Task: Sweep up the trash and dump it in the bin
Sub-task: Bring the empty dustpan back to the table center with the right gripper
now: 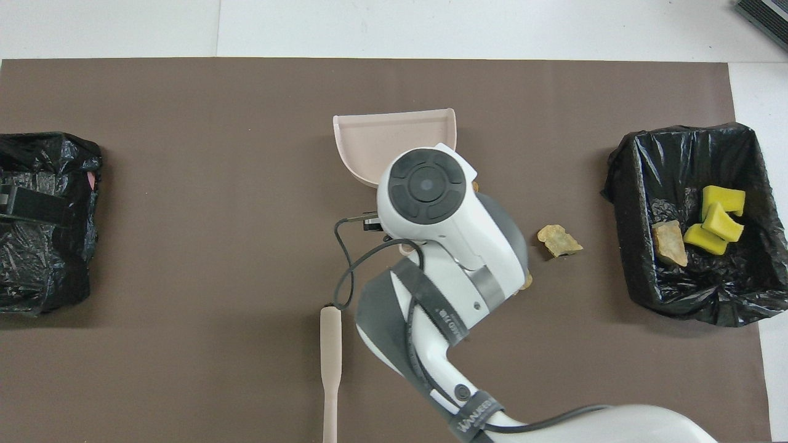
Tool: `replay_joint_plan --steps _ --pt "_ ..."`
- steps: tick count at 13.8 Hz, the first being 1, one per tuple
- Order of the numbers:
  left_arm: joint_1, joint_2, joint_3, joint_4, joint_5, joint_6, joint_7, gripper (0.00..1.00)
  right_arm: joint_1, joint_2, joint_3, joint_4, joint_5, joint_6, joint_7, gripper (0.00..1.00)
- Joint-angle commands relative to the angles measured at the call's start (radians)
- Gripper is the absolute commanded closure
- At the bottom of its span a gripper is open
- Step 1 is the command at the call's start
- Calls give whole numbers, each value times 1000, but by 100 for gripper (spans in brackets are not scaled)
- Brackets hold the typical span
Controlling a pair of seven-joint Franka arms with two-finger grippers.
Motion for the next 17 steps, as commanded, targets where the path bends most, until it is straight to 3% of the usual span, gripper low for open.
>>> replay_joint_plan --steps 1,2,6,7,8,11,15,17 --pt "2 -11 -1 -3 7 -9 16 0 73 192 -10 234 -54 -2 165 100" --pt "0 -14 -1 -14 7 -7 14 0 96 244 -15 287 -60 5 207 100" --pt "-1 -18 -1 -18 7 -6 17 0 135 308 -13 292 -79 97 287 100" --pt "-1 -18 -1 -18 7 -6 16 0 133 306 -12 283 -80 105 287 78" --pt "-3 -18 -1 -18 7 -6 16 0 135 305 -13 279 -100 105 276 1" --pt "-1 -18 -1 -18 7 -4 17 0 56 248 7 267 -48 100 255 0" --pt "-7 -8 -3 -31 7 85 3 0 38 122 8 155 -40 36 221 0" --pt "-32 6 -3 -50 6 132 5 0 47 12 11 44 16 19 238 0"
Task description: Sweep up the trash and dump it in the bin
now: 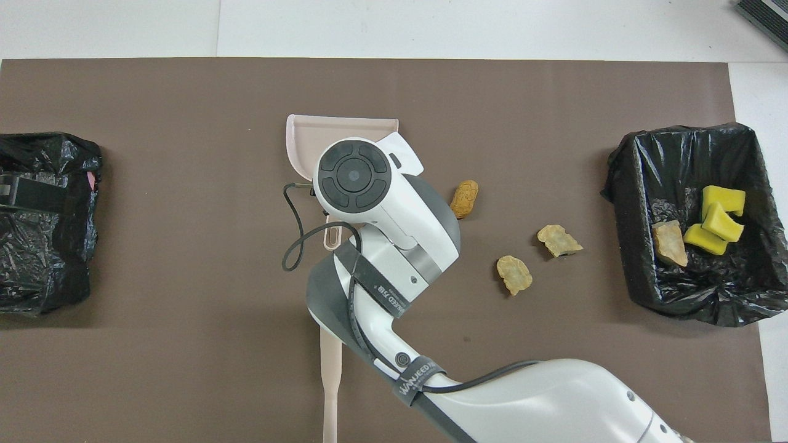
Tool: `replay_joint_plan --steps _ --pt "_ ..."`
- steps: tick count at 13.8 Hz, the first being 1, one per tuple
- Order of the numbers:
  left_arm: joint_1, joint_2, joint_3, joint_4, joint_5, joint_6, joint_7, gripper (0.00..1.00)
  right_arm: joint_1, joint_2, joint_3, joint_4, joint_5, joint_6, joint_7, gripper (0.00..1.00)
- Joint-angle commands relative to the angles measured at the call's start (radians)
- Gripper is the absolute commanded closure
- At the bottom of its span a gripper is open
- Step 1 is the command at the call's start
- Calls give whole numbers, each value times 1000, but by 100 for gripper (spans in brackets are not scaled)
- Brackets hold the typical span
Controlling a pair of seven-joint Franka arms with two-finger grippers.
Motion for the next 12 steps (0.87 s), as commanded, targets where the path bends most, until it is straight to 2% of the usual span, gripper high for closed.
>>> replay_joint_plan --steps 1,5,10,12 --pt "-51 6 2 -65 7 111 -3 0 -2 -183 12 -228 78 5 -5 0" --pt "-137 113 2 -80 7 277 -148 0 75 -308 12 -424 107 52 18 0" --pt "-235 221 1 -148 7 455 -272 0 193 -487 13 -754 132 252 176 0" --pt "-305 282 1 -201 7 556 -363 0 262 -501 13 -810 141 276 271 0"
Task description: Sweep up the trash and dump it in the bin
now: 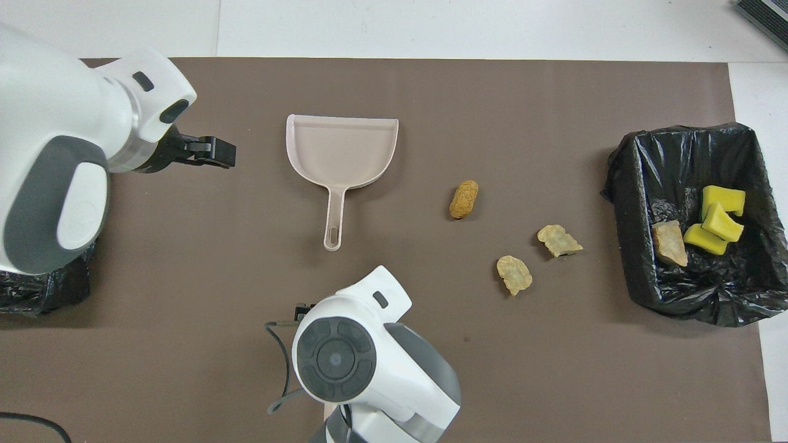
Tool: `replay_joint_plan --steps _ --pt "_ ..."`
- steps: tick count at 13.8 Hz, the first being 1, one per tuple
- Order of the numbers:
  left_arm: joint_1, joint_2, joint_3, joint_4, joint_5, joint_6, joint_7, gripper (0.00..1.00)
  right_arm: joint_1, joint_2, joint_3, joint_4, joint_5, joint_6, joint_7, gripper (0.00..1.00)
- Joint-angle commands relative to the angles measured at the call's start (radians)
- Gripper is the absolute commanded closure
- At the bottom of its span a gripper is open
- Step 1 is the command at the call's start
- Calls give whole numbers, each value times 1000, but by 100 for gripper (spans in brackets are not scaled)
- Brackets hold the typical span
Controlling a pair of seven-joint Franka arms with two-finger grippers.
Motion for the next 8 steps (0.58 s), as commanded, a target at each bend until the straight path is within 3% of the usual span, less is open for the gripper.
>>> replay_joint_plan --steps 1,7,8 --pt "-99 61 15 -82 7 130 -109 0 80 -67 -2 -128 25 58 118 0" --pt "-158 99 13 -209 7 323 -218 0 204 -34 -2 -225 25 179 208 0" --pt "-157 102 13 -205 7 332 -232 0 206 -23 -2 -223 25 185 210 5"
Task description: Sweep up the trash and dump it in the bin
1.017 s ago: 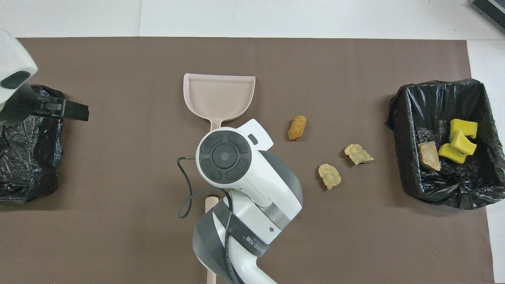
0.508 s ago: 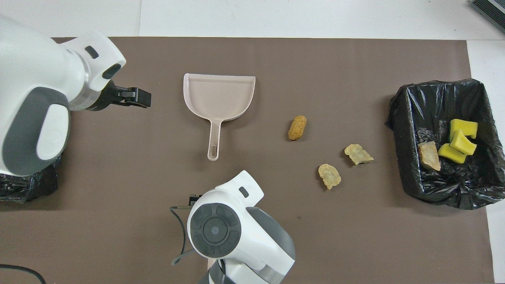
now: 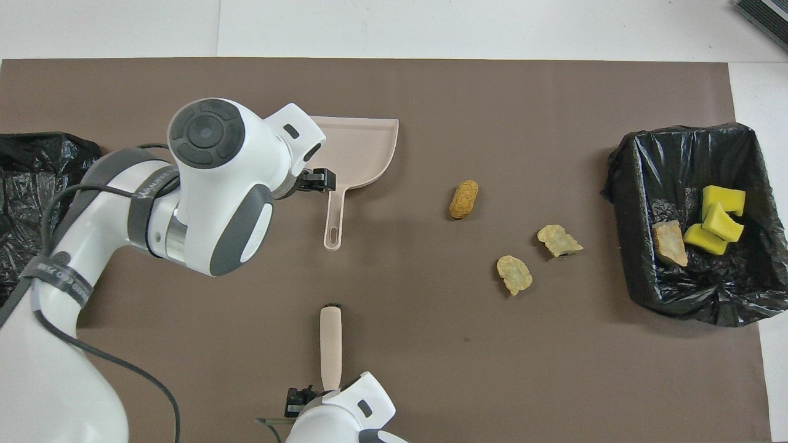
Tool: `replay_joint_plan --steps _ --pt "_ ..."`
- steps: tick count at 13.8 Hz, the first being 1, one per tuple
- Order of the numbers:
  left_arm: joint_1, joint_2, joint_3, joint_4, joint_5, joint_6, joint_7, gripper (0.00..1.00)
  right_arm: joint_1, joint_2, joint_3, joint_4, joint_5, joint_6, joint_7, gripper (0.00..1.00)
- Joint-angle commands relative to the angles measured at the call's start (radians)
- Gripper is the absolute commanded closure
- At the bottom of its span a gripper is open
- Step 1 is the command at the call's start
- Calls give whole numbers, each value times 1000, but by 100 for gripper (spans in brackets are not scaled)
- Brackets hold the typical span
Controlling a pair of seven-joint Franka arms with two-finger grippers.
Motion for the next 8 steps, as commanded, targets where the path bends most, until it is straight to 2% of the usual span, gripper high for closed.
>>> replay_joint_plan --steps 1,3,5,6,7,8 --pt "-15 -4 15 -29 7 50 -45 0 10 18 -4 -18 22 46 17 12" --pt "-43 35 15 -31 7 68 -68 0 10 27 -4 -18 22 71 14 21" --pt "-52 39 13 -34 7 82 -97 0 10 29 -4 -17 22 72 8 42" --pt "-52 44 13 -32 7 88 -99 0 9 29 -4 -14 21 71 5 60" --pt "-52 50 13 -32 7 103 -105 0 10 31 -4 -9 20 61 5 90" --pt "-57 65 15 -28 7 120 -123 0 9 37 -4 5 22 52 5 100"
